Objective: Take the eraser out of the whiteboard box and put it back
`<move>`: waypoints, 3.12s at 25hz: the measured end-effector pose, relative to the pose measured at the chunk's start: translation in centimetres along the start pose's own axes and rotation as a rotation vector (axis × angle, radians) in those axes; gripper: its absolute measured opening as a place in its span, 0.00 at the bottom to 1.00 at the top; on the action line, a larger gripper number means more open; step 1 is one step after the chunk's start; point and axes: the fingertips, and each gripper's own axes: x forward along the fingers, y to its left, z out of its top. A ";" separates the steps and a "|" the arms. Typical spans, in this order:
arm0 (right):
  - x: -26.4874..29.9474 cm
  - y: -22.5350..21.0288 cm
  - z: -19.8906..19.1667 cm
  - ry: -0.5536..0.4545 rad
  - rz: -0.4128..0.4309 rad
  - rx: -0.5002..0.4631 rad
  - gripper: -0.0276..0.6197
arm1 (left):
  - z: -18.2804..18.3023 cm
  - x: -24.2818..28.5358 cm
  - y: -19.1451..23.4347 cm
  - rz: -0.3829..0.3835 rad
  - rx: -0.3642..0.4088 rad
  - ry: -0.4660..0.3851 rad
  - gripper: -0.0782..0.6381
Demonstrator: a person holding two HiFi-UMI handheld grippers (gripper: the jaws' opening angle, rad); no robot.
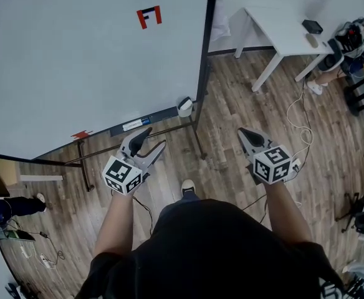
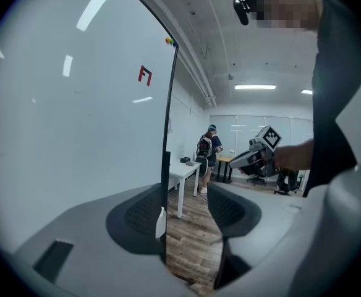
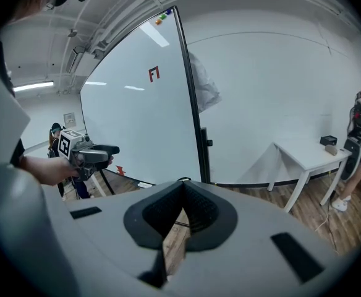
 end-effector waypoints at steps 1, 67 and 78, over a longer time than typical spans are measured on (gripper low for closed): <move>0.4 -0.1 0.3 -0.001 -0.003 -0.001 0.03 | 0.2 0.2 0.6 -0.002 0.003 -0.002 0.45; 10.0 -4.4 2.4 0.043 0.100 -0.028 0.03 | -2.5 8.1 4.8 -0.003 0.006 0.103 0.45; 11.2 -5.9 1.5 0.075 0.109 -0.018 0.03 | -3.8 11.5 5.6 -0.024 -0.022 0.126 0.45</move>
